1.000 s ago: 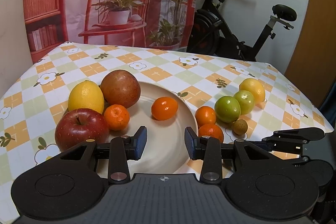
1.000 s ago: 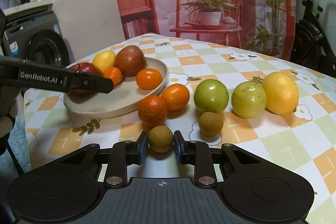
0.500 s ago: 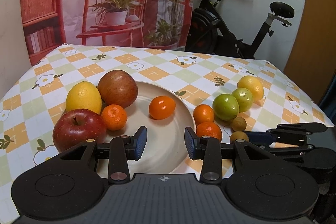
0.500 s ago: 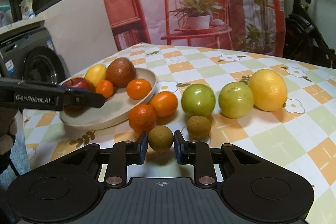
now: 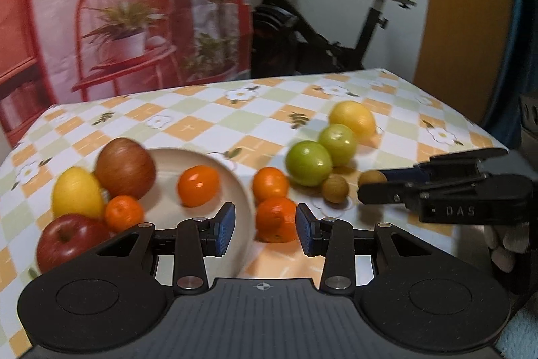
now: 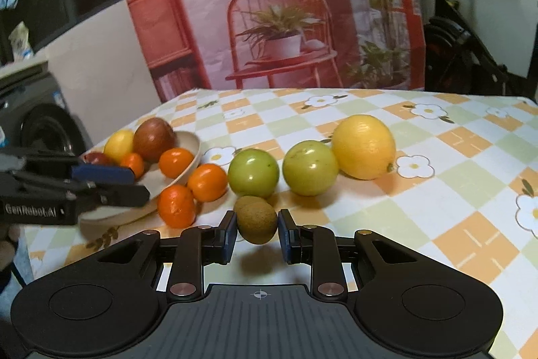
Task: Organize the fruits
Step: 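Move the left tool toward another orange tangerine, then close the left tool on the second tangerine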
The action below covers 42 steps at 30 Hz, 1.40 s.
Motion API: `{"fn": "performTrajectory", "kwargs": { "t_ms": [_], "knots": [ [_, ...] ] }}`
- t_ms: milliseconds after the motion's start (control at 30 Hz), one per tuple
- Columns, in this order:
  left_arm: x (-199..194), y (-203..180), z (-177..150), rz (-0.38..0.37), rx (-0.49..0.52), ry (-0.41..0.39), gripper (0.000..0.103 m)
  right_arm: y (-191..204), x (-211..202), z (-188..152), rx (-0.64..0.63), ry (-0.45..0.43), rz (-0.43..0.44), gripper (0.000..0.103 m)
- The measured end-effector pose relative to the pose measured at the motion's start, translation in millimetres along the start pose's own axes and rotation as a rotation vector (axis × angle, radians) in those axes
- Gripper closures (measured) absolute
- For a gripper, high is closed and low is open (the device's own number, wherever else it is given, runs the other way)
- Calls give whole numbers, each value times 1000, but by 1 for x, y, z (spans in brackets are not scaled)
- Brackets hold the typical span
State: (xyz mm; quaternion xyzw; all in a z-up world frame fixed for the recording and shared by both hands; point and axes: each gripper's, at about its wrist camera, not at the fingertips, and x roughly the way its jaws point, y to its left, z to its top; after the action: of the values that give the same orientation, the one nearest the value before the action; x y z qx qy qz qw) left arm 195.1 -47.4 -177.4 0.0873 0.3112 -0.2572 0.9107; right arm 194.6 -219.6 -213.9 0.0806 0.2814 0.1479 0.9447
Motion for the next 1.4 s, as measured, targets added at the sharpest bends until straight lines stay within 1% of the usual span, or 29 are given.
{"fn": "performTrajectory", "kwargs": {
  "t_ms": [100,167,333,433,533,667,833,867,900,967,1100,1167,1300,1400],
  "knots": [
    [7,-4,1,-5,33,10,61,-3,-2,0,1,-9,-2,79],
    [12,-4,3,-17,34,20,61,-4,-4,-1,2,-11,-4,79],
    [23,-7,6,-25,72,43,61,-13,-9,-3,59,-28,6,79],
    [27,-12,6,-40,107,54,61,-14,-7,-4,66,-24,10,79],
    [29,-18,4,-25,159,47,61,-15,-5,-4,68,-17,20,79],
    [33,-22,5,-14,201,46,61,-17,-4,-4,82,-16,26,79],
    [33,-31,2,16,286,49,62,-17,-4,-4,88,-15,26,79],
    [31,-30,2,19,284,48,66,-18,-4,-4,88,-15,26,79],
    [30,-29,2,13,275,46,66,-18,-4,-4,89,-15,27,79],
    [26,-25,3,-25,237,53,67,-18,-4,-4,89,-15,26,79],
    [23,-26,1,-60,190,55,67,-17,-4,-5,86,-14,26,79],
    [22,-25,0,-111,142,56,66,-17,-4,-5,88,-14,26,79],
    [24,-26,-1,-114,108,60,66,-18,-4,-5,89,-16,25,79],
    [23,-21,-1,-127,55,71,60,-18,-3,-5,89,-16,25,79]
  ]
}}
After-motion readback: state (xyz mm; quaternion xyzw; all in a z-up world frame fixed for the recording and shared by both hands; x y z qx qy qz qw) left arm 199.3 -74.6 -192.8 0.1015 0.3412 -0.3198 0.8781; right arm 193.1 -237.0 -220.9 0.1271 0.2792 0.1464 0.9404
